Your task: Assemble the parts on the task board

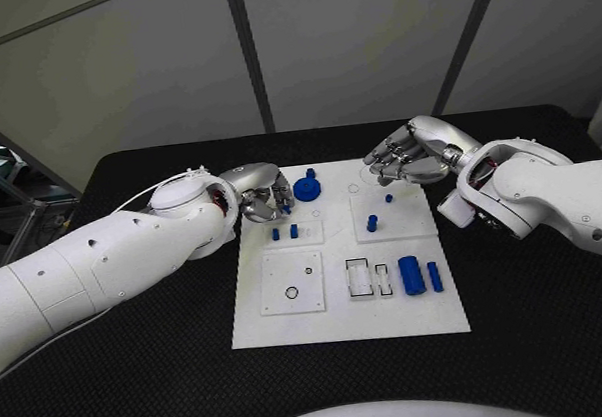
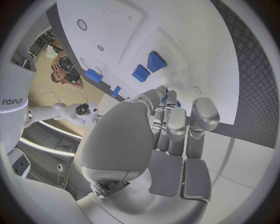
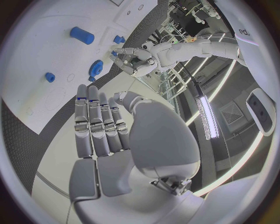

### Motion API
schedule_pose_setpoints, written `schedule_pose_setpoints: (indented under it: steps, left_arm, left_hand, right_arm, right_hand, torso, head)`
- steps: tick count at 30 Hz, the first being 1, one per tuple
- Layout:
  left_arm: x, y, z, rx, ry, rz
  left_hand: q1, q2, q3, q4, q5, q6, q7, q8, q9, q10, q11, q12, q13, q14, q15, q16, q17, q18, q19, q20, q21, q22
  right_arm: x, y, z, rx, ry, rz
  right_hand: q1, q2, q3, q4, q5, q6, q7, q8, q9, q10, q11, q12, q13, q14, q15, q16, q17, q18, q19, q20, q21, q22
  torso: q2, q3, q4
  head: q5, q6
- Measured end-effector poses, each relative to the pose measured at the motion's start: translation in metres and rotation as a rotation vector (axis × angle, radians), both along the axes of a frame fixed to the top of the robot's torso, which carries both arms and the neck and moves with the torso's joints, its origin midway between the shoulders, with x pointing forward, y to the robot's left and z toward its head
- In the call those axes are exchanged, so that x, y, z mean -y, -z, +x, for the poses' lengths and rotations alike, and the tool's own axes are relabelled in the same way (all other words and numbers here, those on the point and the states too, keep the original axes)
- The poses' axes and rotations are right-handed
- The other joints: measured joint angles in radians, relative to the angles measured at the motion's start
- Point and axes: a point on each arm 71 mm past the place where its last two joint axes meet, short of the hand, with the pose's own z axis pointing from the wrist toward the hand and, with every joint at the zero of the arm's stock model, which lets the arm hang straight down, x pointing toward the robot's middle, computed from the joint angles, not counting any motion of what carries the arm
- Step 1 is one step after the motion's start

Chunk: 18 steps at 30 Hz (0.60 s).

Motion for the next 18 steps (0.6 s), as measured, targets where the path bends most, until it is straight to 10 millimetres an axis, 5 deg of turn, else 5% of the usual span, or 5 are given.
schedule_pose_setpoints:
  steps: [18]
  left_arm:
    - [0.0014,0.0015,-0.0006,-0.007,0.003,0.003]
  left_hand:
    - [-0.004,0.004,-0.003,-0.003,0.000,0.025,-0.011,0.000,0.006,0.018,-0.010,0.000,0.013,0.003,-0.003,0.000,0.004,0.000,0.000,0.000,0.000,0.000]
  right_arm:
    - [0.0001,0.0001,0.0001,0.000,0.000,0.000]
  right_hand:
    - [0.000,0.000,0.003,-0.003,0.000,0.000,0.000,0.000,0.000,0.000,0.000,0.000,0.000,0.000,0.000,0.000,-0.001,0.000,0.000,0.000,0.000,0.000]
  torso:
    - [0.000,0.0000,0.0000]
  head:
    - [-0.002,0.000]
